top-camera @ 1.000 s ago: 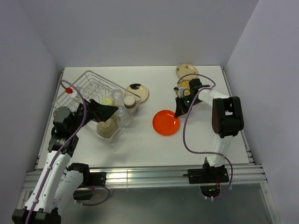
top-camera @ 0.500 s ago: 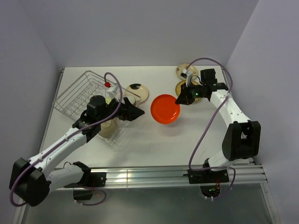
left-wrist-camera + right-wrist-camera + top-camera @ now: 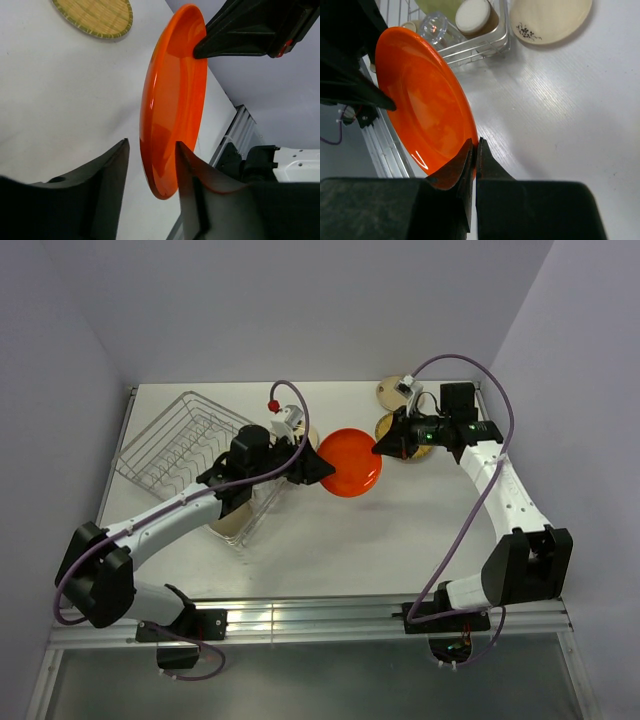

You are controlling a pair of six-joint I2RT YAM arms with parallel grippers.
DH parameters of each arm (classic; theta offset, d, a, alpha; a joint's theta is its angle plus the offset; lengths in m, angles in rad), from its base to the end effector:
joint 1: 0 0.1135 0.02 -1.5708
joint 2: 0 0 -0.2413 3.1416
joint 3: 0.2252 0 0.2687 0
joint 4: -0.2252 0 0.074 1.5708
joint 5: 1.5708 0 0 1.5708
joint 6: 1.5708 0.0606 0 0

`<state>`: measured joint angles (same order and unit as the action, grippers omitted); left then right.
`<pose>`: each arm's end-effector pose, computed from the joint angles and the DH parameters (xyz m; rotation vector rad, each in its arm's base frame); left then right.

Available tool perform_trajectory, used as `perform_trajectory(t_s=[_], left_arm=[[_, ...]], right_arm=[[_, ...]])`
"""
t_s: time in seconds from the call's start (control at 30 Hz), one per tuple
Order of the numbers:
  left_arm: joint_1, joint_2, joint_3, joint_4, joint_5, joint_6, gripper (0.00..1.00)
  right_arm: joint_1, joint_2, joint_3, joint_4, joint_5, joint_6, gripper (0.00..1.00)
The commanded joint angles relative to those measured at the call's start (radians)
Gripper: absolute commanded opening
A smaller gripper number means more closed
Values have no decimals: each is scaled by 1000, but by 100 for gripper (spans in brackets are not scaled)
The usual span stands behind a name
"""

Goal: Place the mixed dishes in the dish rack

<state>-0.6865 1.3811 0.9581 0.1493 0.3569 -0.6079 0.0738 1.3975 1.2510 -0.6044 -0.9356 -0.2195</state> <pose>0.2680 -0.2470 0.2623 0.3508 1.9821 -1.1984 0.3222 0.0727 0.2973 -0.7577 1.9963 0.9848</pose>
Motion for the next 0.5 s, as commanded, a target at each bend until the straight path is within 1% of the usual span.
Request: perform_trajectory(t_s=[0.0, 0.07, 0.1, 0.17, 0.2, 0.23, 0.27, 0.33, 0.37, 0.4, 0.43, 0.47], left_arm=[[-5, 10, 65, 26, -1, 28, 45], [-5, 12, 64, 36, 16, 22, 38], [-5, 12, 61, 41, 19, 19, 31], [-4, 12, 59, 47, 30, 13, 23], [-5, 10, 59, 45, 31, 13, 15], [-5, 9, 59, 42, 33, 13, 11], [-5, 6, 59, 42, 30, 14, 4], [-5, -8, 54, 42, 30, 17, 0], [-5, -14, 47, 44, 34, 23, 0], [-5, -19, 41, 47, 36, 26, 0], [-5, -31, 38, 50, 37, 33, 0], [-5, -37, 27, 56, 48, 45, 0]], right_arm=[[-2, -45, 21, 74, -51, 58, 0], [-2, -43, 16, 74, -57, 62, 0], [-2, -43, 15, 74, -60, 65, 0], [0, -46, 10, 77, -66, 68, 0], [0, -48, 8, 78, -69, 71, 0], [3, -55, -1, 86, -72, 74, 0], [3, -57, -4, 87, -72, 75, 0], [6, -64, -13, 89, -78, 69, 0], [9, -65, -13, 91, -77, 65, 1], [9, -66, -16, 89, -80, 57, 4], [9, -65, -18, 89, -84, 52, 9], [9, -63, -18, 88, -92, 46, 13]])
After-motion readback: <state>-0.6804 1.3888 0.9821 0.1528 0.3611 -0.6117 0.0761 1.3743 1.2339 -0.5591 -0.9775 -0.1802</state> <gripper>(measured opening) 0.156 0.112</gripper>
